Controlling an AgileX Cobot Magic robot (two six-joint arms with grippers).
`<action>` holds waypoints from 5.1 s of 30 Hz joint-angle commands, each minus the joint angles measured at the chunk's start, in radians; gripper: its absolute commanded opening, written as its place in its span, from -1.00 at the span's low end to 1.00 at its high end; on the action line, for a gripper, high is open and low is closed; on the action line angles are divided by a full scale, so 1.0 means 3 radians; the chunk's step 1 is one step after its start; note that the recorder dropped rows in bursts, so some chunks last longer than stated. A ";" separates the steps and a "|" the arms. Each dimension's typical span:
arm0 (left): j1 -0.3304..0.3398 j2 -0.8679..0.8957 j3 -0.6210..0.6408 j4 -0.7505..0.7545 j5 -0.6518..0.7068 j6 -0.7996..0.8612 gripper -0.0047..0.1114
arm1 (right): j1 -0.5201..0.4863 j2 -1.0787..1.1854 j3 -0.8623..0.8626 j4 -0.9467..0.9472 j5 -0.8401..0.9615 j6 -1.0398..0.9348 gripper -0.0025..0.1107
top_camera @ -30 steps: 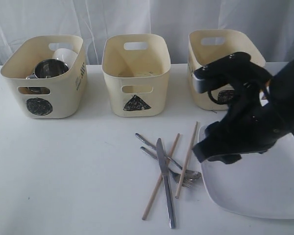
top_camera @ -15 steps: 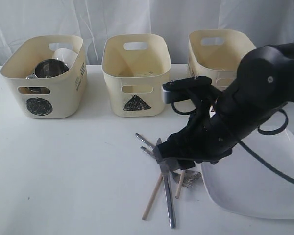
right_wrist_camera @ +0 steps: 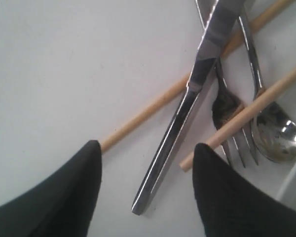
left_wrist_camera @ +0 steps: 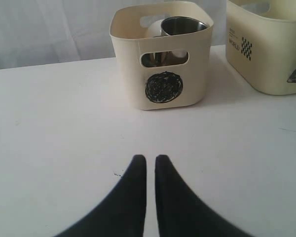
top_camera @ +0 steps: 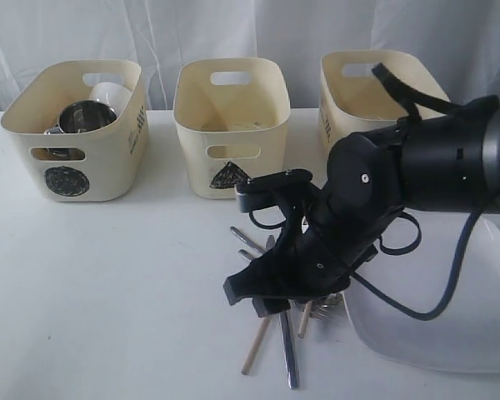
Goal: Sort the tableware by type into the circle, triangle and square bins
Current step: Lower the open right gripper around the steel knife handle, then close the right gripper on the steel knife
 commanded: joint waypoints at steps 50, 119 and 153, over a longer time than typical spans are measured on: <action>-0.0001 -0.0017 0.0012 -0.0037 -0.0016 -0.0026 -0.69 | 0.0044 0.0399 -0.0244 -0.0243 0.0090 0.0008 -0.08; -0.0001 -0.0017 0.0012 -0.0037 -0.0016 -0.0026 -0.69 | 0.0081 0.0425 -0.0306 -0.0498 0.0039 0.0061 -0.08; -0.0001 -0.0017 0.0012 -0.0037 -0.0029 -0.0026 -0.69 | 0.0088 0.0543 -0.0168 -0.0511 0.0002 -0.0082 -0.08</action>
